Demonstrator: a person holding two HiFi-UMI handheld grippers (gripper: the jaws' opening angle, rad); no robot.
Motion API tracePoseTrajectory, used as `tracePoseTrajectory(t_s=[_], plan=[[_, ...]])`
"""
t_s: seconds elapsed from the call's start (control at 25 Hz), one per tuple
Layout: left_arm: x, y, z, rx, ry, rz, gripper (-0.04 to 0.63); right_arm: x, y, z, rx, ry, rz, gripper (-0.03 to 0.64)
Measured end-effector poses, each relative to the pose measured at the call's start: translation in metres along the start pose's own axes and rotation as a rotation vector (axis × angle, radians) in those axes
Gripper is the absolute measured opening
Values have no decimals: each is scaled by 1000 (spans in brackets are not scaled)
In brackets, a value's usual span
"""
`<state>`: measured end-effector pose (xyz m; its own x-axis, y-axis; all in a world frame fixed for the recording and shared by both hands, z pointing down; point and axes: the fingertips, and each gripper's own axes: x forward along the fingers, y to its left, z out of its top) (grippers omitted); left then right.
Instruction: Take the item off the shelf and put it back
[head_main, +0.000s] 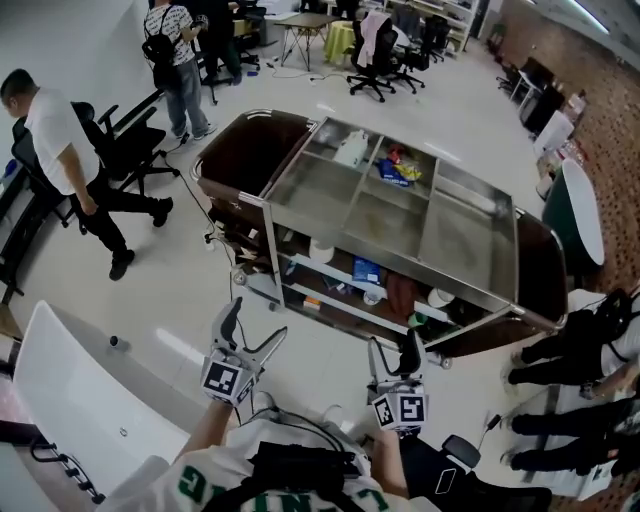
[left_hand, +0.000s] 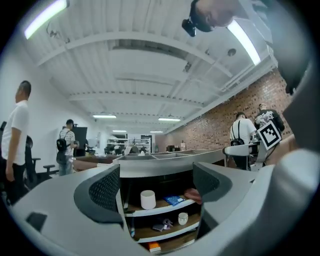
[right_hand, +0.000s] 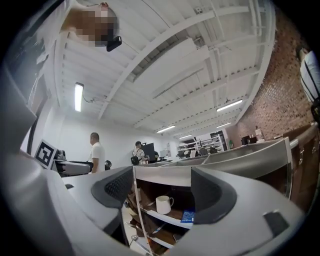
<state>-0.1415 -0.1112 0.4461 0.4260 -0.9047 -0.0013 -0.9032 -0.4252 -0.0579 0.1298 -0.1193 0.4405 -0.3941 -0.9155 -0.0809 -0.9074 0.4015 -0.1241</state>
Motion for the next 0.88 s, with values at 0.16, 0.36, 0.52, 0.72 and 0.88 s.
tracePoseTrajectory(t_s=[0.16, 0.36, 0.52, 0.72, 0.88], plan=[[-16, 9, 10, 11, -37, 37, 433, 1, 19, 8, -48, -13, 31, 370], [-16, 2, 16, 22, -53, 22, 433, 4, 28, 3, -91, 26, 40, 367], [-9, -8, 18, 22, -64, -9, 433, 0, 25, 6, -94, 2, 29, 365], [-1, -20, 18, -6, -62, -42, 433, -5, 25, 9, -92, -4, 33, 365], [5, -30, 17, -13, -68, -68, 433, -11, 22, 11, -96, -10, 27, 365]])
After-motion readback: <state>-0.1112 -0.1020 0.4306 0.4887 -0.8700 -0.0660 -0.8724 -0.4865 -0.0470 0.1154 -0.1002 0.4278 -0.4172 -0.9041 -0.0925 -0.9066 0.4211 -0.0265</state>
